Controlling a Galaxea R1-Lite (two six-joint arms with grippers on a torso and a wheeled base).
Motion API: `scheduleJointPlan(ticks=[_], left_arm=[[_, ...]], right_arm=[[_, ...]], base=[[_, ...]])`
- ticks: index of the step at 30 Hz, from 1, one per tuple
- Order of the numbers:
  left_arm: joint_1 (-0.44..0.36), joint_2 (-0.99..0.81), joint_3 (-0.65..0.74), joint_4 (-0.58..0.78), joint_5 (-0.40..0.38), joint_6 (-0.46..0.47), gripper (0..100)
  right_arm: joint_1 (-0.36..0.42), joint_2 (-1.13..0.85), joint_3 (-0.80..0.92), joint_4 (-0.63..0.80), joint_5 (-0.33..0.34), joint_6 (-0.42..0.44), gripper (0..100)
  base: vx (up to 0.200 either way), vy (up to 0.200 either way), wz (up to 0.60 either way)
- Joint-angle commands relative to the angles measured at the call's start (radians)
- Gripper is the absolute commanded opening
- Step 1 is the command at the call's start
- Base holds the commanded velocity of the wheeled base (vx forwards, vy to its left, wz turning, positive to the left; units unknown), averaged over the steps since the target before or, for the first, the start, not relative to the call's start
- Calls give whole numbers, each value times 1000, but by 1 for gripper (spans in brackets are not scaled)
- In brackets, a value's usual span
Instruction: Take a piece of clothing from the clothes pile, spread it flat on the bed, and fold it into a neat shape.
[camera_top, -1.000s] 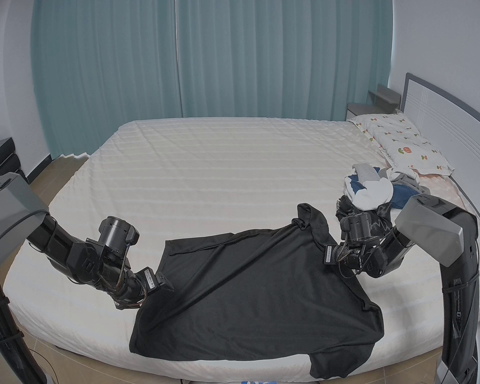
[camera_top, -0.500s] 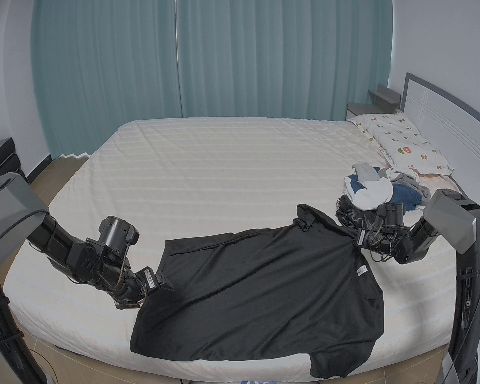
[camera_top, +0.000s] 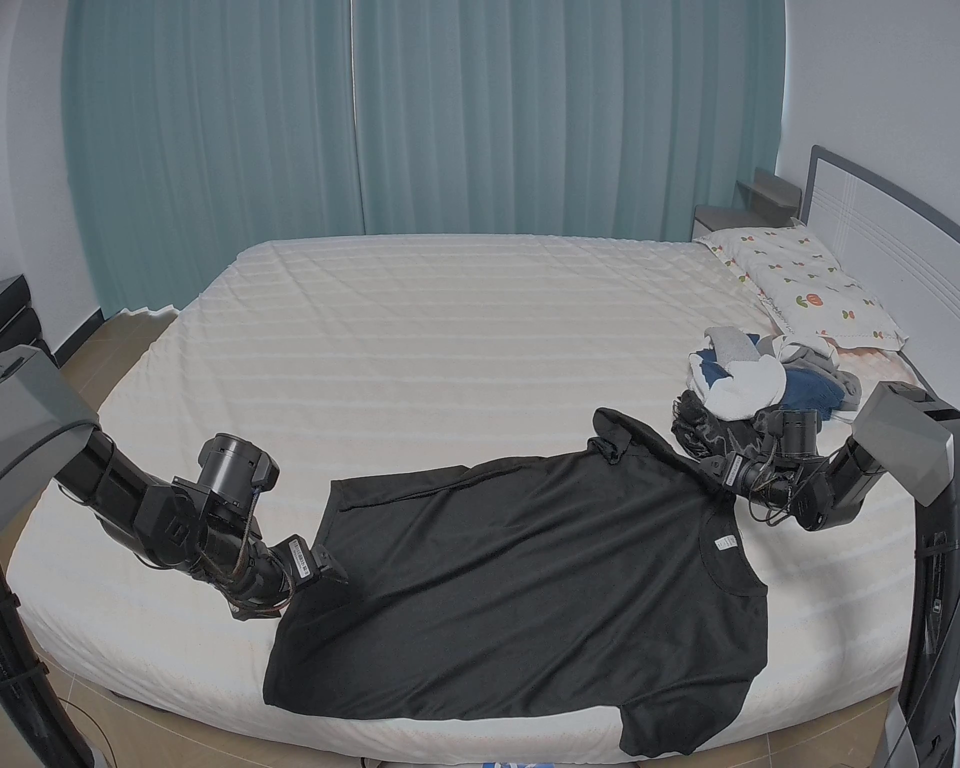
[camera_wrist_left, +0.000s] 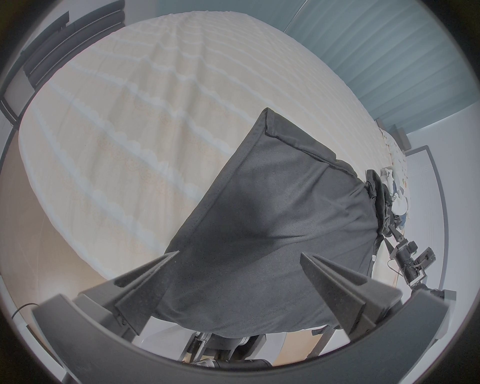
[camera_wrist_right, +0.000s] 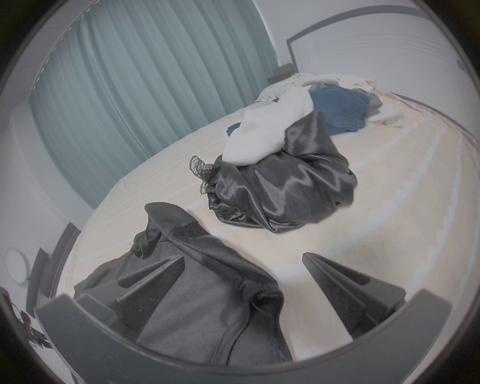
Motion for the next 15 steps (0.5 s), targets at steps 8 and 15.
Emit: scheduleJointPlan(ticks=[8, 15], left_arm=[[-9, 6, 4, 1, 0, -5, 100], [-9, 9, -5, 0, 0, -13, 100]], right_arm=[[-27, -280, 416, -139, 107, 182, 100], [-36, -277, 543, -330, 133, 257, 100]], base=[[-150, 0, 0], [0, 0, 0]])
